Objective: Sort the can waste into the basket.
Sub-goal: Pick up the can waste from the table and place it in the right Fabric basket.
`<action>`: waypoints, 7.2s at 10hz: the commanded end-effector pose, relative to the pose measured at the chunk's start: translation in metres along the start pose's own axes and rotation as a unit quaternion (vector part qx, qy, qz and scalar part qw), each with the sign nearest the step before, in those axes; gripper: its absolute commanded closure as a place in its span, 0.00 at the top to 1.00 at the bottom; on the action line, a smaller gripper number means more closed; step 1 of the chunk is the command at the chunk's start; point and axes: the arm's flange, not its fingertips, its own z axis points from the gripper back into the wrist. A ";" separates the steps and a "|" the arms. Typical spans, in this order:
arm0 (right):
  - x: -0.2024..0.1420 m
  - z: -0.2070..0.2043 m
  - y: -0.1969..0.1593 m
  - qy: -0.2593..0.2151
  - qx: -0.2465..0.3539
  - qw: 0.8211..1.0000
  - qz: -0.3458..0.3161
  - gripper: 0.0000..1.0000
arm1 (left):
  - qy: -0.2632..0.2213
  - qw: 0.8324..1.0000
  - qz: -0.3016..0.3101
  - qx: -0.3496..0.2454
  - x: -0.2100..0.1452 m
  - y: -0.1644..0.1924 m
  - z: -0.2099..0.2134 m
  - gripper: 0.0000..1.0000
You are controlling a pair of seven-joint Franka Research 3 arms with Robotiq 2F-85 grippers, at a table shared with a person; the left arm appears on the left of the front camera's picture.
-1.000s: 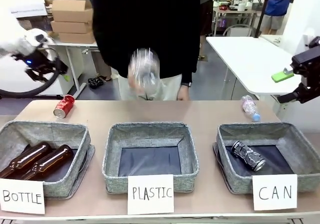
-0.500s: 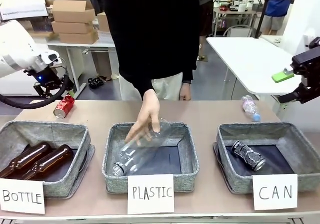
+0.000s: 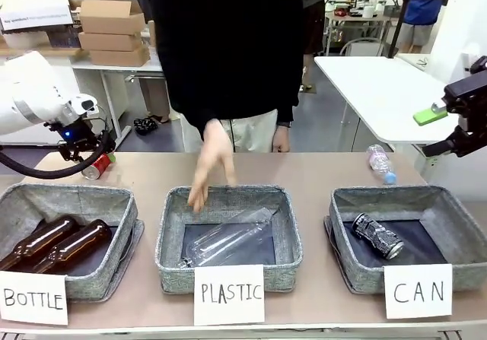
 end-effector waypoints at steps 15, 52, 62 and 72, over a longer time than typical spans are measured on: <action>-0.001 0.001 -0.001 0.003 -0.001 1.000 0.013 1.00 | 0.005 0.982 0.020 -0.186 -0.101 -0.036 0.241 0.10; -0.203 0.156 -0.061 -0.251 -0.096 0.952 -0.147 1.00 | 0.009 0.689 -0.696 -0.204 -0.324 -0.710 0.014 1.00; -0.203 0.156 -0.061 -0.251 -0.096 0.952 -0.147 1.00 | 0.065 0.803 -0.504 -0.311 -0.326 -0.434 0.205 1.00; -0.203 0.156 -0.061 -0.251 -0.096 0.952 -0.147 1.00 | -0.109 0.735 0.003 -0.669 -0.331 -0.046 0.144 1.00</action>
